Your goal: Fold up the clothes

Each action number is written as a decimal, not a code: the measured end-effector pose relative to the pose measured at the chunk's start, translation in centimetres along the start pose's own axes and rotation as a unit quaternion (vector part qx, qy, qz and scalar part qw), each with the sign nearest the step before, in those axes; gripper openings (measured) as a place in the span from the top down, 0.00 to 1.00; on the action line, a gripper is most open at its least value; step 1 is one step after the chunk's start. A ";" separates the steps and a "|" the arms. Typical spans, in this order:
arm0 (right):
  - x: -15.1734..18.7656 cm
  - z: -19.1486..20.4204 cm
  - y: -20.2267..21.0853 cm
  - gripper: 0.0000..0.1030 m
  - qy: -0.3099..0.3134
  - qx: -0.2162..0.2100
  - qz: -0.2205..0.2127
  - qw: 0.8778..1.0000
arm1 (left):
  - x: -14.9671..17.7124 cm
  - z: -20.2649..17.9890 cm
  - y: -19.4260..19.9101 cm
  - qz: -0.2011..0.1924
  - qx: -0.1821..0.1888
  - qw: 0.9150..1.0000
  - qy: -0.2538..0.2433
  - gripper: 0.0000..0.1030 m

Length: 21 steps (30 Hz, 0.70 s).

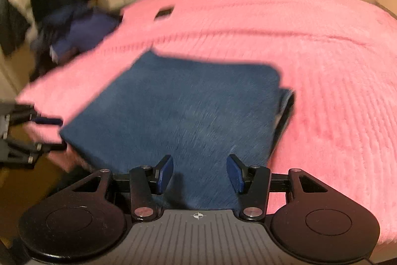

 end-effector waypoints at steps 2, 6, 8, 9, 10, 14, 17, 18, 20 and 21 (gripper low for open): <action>-1.2 -1.5 0.5 0.50 -0.015 0.009 -0.021 1.000 | -1.9 -0.8 0.0 -0.018 0.006 1.000 -0.008 0.47; -4.2 -3.4 -0.1 0.50 -0.024 0.004 -0.047 0.999 | -3.4 -2.8 -2.2 -0.015 0.025 0.999 -0.017 0.44; -5.8 -3.3 -1.2 0.50 -0.022 -0.016 -0.057 0.998 | -3.6 -3.8 -3.7 -0.005 0.034 0.999 -0.020 0.44; -6.5 -3.4 -2.0 0.50 -0.021 -0.021 -0.058 0.998 | -3.7 -4.3 -4.4 0.000 0.039 0.999 -0.021 0.44; -7.0 -3.6 -2.8 0.50 -0.023 -0.024 -0.055 0.998 | -3.8 -4.8 -5.1 0.005 0.044 0.999 -0.022 0.44; -7.0 -6.0 -7.0 0.51 -0.044 -0.030 -0.009 0.999 | -4.1 -5.6 -6.9 0.015 0.057 0.998 -0.005 0.39; -7.6 -6.9 -7.6 0.51 -0.042 -0.021 -0.013 0.999 | -4.0 -5.2 -6.8 0.019 0.055 0.998 0.012 0.36; -7.7 -7.0 -7.7 0.50 -0.042 -0.013 -0.012 0.999 | -4.1 -5.3 -6.8 0.019 0.052 0.998 0.012 0.36; -7.8 -7.3 -7.0 0.50 -0.048 -0.003 -0.015 0.999 | -4.2 -5.3 -6.4 0.015 0.048 0.999 0.012 0.37; -7.8 -7.4 -6.3 0.47 -0.056 -0.004 -0.018 0.998 | -4.2 -5.1 -6.1 0.013 0.047 0.999 0.014 0.37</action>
Point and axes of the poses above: each gripper's, at about its wrist camera, not at the fingertips, and y roughly against the way its jaws point, z to its left, x to its underside, the point moved 10 cm from there along -y, roughly the way its jaws point, and after that the axes turned 7 degrees about y, right-handed, at the moved point
